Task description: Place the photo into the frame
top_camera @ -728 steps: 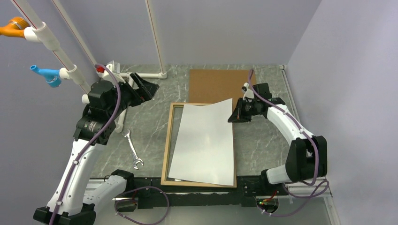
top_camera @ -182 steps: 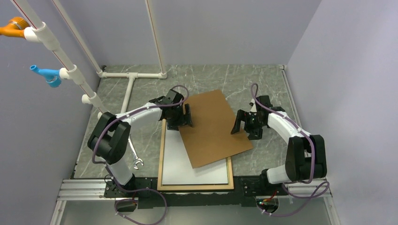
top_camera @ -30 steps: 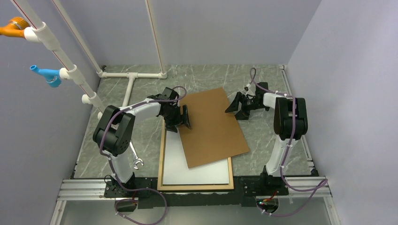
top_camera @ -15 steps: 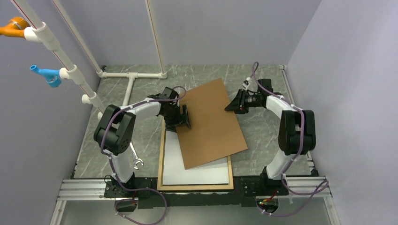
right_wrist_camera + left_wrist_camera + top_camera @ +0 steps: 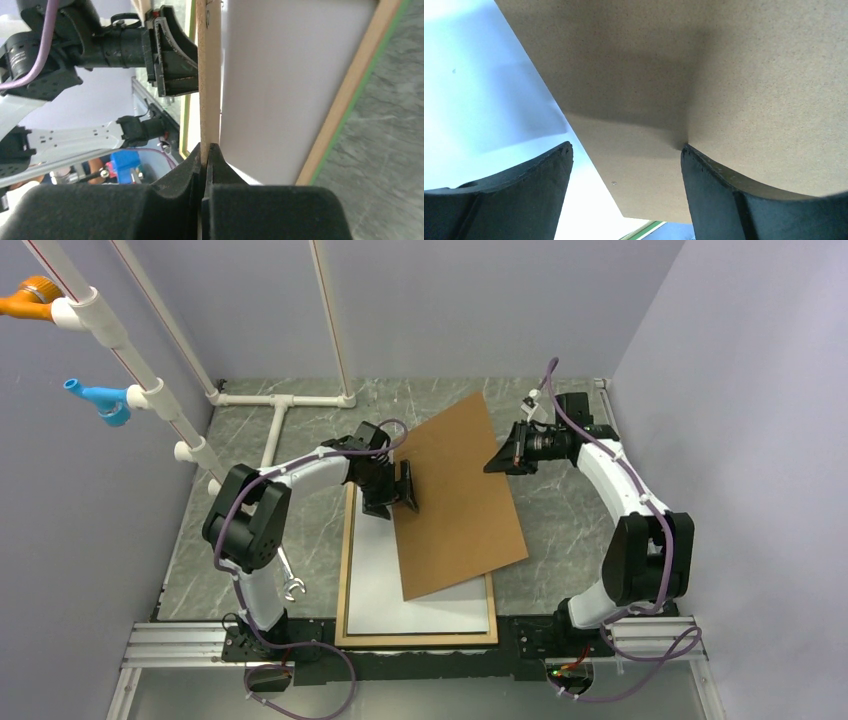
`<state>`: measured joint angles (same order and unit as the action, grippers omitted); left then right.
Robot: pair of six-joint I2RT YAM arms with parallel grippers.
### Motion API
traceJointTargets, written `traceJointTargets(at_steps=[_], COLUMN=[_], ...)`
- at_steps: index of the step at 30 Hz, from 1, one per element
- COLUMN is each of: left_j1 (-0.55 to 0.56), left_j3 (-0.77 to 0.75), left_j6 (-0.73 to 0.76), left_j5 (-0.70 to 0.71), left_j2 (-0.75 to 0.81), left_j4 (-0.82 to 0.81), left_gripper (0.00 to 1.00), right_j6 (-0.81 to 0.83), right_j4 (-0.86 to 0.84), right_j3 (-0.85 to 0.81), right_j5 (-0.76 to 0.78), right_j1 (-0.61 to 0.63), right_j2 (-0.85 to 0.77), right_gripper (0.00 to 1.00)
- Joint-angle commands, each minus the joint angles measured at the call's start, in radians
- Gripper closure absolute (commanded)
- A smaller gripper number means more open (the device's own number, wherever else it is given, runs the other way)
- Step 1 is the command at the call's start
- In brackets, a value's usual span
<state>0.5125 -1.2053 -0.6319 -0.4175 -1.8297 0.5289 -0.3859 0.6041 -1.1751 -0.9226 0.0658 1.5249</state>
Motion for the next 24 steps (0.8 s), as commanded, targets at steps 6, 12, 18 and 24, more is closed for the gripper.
traceJointTargets(at_steps=[6,12,18,24], left_j1=[0.039,0.039,0.039,0.039], left_j3=[-0.082,-0.127,-0.185,-0.248], left_j6=[0.029,0.052,0.052,0.053], left_j5=[0.088,0.172,0.183,0.190], left_j2=[0.074,0.143,0.205,0.254], left_j4=[0.058,0.171,0.230,0.271], left_gripper=[0.17,0.16,0.16,0.16], right_j6=[0.025,0.009,-0.028,-0.035], right_j4=[0.421,0.594,0.715,0.878], right_j3=[-0.446,-0.619,-0.720,-0.888], right_j5=[0.230,0.410,0.578,0.704], right_j1=[0.035,0.115,0.204,0.271], right_j2=[-0.038,0.003,0.029,0.099], right_gripper=[1.00,1.00,1.00,1.00])
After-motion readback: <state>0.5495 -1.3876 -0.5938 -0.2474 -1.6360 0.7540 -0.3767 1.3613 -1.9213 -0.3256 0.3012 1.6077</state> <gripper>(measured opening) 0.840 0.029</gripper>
